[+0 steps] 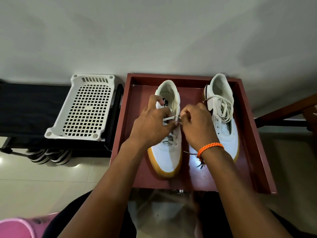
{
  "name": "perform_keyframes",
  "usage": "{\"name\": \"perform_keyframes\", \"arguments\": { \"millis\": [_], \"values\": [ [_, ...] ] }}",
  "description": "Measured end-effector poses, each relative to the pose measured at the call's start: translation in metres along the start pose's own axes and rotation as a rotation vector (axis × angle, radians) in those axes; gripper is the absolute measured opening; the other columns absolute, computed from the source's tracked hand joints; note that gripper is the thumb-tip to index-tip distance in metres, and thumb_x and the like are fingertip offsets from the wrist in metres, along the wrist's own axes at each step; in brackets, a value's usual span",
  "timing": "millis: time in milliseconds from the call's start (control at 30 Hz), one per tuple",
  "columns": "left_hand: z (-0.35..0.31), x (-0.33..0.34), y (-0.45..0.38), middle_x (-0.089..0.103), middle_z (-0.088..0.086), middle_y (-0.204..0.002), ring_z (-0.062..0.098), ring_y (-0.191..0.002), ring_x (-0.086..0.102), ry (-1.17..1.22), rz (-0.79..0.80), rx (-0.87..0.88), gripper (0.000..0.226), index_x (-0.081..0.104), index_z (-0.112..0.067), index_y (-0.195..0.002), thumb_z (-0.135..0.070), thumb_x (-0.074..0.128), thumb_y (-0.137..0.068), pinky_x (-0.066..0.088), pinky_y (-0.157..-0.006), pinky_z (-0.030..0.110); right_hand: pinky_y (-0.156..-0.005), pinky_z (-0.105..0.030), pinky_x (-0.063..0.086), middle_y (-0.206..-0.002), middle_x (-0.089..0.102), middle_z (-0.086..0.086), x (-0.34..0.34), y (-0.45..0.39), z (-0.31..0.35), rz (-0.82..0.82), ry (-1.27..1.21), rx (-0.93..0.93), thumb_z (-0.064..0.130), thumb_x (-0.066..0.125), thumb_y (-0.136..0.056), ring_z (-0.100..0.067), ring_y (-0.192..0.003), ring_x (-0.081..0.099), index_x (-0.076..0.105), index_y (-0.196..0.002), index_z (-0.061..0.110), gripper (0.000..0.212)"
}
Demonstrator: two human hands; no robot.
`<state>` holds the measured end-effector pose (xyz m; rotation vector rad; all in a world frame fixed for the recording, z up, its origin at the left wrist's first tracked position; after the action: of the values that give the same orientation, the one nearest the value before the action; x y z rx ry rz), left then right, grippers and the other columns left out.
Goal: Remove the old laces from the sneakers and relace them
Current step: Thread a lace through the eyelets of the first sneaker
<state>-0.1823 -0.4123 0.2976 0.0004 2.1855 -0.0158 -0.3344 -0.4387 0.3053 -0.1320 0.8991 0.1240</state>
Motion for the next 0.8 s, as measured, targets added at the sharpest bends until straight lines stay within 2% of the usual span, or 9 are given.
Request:
{"name": "perform_keyframes", "arguments": {
  "millis": [100,167,267,367,500,567,667,733,800],
  "values": [
    [0.003,0.001,0.001,0.031,-0.011,-0.139,0.019,-0.106,0.056,0.044,0.01,-0.004,0.023,0.062,-0.035,-0.092,-0.055,0.074,-0.093,0.049,-0.069,0.036,-0.083,-0.037,0.048,-0.101,0.051,-0.007,0.006,-0.001,-0.002,0.065,0.028,0.013,0.01,0.061,-0.096,-0.028,-0.092,0.057,0.07,-0.083,0.011,0.016],
    [0.006,0.001,0.001,0.03,-0.012,-0.137,0.018,-0.107,0.057,0.082,0.023,-0.011,0.023,0.062,-0.036,-0.09,-0.055,0.075,-0.093,0.056,-0.074,0.041,-0.081,-0.034,0.048,-0.097,0.059,-0.007,0.001,-0.005,-0.003,0.082,-0.154,0.047,0.005,0.063,-0.093,-0.021,-0.089,0.061,0.072,-0.075,0.012,0.021],
    [0.008,0.001,0.001,0.029,-0.011,-0.136,0.018,-0.106,0.058,0.101,0.042,-0.017,0.022,0.064,-0.036,-0.092,-0.055,0.076,-0.092,0.059,-0.081,0.048,-0.063,-0.025,0.042,-0.101,0.075,-0.009,-0.008,-0.007,-0.003,0.133,-0.716,0.186,-0.001,0.059,-0.096,-0.011,-0.077,0.06,0.067,-0.07,0.011,0.03],
    [0.007,0.001,0.001,0.031,-0.011,-0.138,0.017,-0.103,0.058,0.009,0.023,-0.029,0.028,0.067,-0.034,-0.099,-0.061,0.073,-0.091,0.052,-0.091,0.056,-0.057,-0.02,0.031,-0.117,0.076,-0.017,-0.019,-0.001,0.016,0.297,-1.251,0.194,0.004,0.05,-0.103,-0.016,-0.086,0.06,0.06,-0.081,0.006,0.024],
    [0.007,-0.001,0.001,0.033,-0.011,-0.136,0.02,-0.102,0.06,0.051,0.005,-0.013,0.028,0.061,-0.037,-0.093,-0.059,0.077,-0.088,0.056,-0.088,0.056,-0.059,-0.017,0.028,-0.088,0.062,0.0,-0.044,-0.001,0.031,0.398,-1.879,0.182,0.015,0.032,-0.11,-0.006,-0.073,0.048,0.06,-0.08,0.015,0.041],
    [0.008,0.0,0.001,0.033,-0.011,-0.135,0.021,-0.103,0.06,0.111,0.007,-0.006,0.028,0.062,-0.034,-0.095,-0.054,0.081,-0.088,0.059,-0.085,0.051,-0.056,-0.019,0.021,-0.074,0.052,0.002,-0.039,-0.007,0.014,0.275,-1.697,0.268,0.017,0.04,-0.107,-0.007,-0.062,0.037,0.057,-0.076,0.021,0.035],
    [0.008,0.002,0.001,0.032,-0.011,-0.136,0.02,-0.109,0.058,0.13,0.008,-0.009,0.032,0.068,-0.026,-0.102,-0.051,0.082,-0.088,0.06,-0.083,0.045,-0.053,-0.023,0.038,-0.074,0.058,-0.001,-0.035,-0.009,-0.021,0.029,-0.705,0.252,0.028,0.067,-0.099,-0.01,-0.058,0.049,0.064,-0.09,0.023,0.01],
    [0.007,0.001,0.0,0.033,-0.01,-0.136,0.02,-0.109,0.058,0.13,-0.003,-0.009,0.033,0.07,-0.024,-0.104,-0.049,0.083,-0.088,0.06,-0.082,0.045,-0.068,-0.031,0.05,-0.085,0.064,0.007,-0.015,-0.004,-0.017,0.104,-0.262,0.126,0.035,0.067,-0.1,-0.009,-0.074,0.062,0.065,-0.102,0.024,0.012],
    [0.007,0.001,0.001,0.033,-0.01,-0.136,0.02,-0.104,0.059,0.138,-0.007,-0.009,0.031,0.07,-0.024,-0.104,-0.046,0.083,-0.088,0.06,-0.08,0.045,-0.07,-0.033,0.049,-0.076,0.064,0.012,0.003,0.002,-0.009,0.192,-0.165,0.065,0.031,0.064,-0.102,-0.011,-0.073,0.062,0.065,-0.094,0.022,0.012]
  ]
}}
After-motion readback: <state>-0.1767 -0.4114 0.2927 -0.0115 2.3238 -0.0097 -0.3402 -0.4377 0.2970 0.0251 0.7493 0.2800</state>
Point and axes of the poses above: each hand's wrist, its own y-axis away from the middle knuckle, its own x-axis out of the palm, z = x × y, the point moved 8 cm from there along -y, towards the middle knuckle
